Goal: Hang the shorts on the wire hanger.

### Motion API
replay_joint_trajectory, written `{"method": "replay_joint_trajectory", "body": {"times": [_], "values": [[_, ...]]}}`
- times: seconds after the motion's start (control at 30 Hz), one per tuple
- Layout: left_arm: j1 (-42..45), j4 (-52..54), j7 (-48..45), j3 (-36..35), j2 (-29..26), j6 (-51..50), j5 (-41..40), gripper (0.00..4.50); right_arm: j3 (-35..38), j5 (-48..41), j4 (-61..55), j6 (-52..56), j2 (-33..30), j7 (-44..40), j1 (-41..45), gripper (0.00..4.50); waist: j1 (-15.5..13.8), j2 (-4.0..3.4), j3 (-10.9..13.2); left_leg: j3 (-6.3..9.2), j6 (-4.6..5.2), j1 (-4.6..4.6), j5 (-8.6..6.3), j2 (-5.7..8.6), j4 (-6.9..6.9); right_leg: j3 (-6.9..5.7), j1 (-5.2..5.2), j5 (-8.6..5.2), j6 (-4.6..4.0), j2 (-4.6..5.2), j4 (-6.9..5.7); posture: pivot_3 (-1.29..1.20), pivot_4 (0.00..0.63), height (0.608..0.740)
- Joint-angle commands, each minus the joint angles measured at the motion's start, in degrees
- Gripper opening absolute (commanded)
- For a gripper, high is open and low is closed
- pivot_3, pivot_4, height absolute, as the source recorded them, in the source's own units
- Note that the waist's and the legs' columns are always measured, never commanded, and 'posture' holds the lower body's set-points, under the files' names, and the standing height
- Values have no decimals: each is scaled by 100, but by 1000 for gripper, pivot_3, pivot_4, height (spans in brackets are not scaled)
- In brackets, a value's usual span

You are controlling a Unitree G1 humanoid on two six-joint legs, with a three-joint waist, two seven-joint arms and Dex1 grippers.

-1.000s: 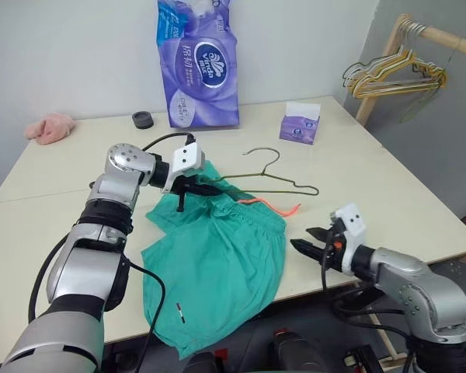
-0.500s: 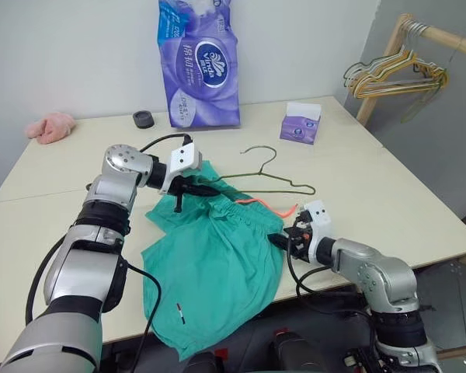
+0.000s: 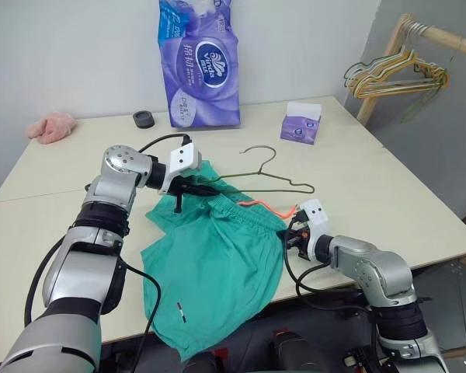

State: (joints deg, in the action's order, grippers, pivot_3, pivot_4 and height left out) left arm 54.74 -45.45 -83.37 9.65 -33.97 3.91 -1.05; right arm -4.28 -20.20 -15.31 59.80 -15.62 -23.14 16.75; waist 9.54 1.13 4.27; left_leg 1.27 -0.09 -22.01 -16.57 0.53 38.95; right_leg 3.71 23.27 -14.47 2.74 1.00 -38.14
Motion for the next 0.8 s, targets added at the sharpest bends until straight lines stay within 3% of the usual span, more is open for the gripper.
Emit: {"method": "replay_joint_trajectory", "body": {"times": [0.03, 0.43, 0.53, 0.8], "values": [[35, 218, -25, -230, -186, -152, -198, 0, 463, -23, -357, -81, -268, 89, -14, 47, -3, 0, 0, -1, 0, 0, 0, 1, 0, -1, 0, 0, 0, 0, 1, -171, 63, 740], [-189, 1520, -900, -221, -752, -1980, -1165, 0, 1600, -573, -417, 312, -1389, -204, -96, 47, 4, 0, 0, -3, 1, -2, 0, 0, -1, 4, -1, -1, 1, -25, 3, -175, 62, 740], [-346, 1664, -913, 60, -990, -1760, -1113, 0, 1715, -794, -486, 450, -1481, -193, -86, 47, 14, -1, 1, -3, 1, 1, 0, -7, -2, 8, -1, -1, 0, -34, 3, -177, 62, 740], [-191, 948, -612, 180, -939, -929, -689, 0, 1819, -1203, -897, 722, -1765, -192, -302, 47, -21, -2, 2, -8, 1, 0, 0, -4, -1, 10, -1, -1, 0, -32, 6, -184, 65, 740]]}}
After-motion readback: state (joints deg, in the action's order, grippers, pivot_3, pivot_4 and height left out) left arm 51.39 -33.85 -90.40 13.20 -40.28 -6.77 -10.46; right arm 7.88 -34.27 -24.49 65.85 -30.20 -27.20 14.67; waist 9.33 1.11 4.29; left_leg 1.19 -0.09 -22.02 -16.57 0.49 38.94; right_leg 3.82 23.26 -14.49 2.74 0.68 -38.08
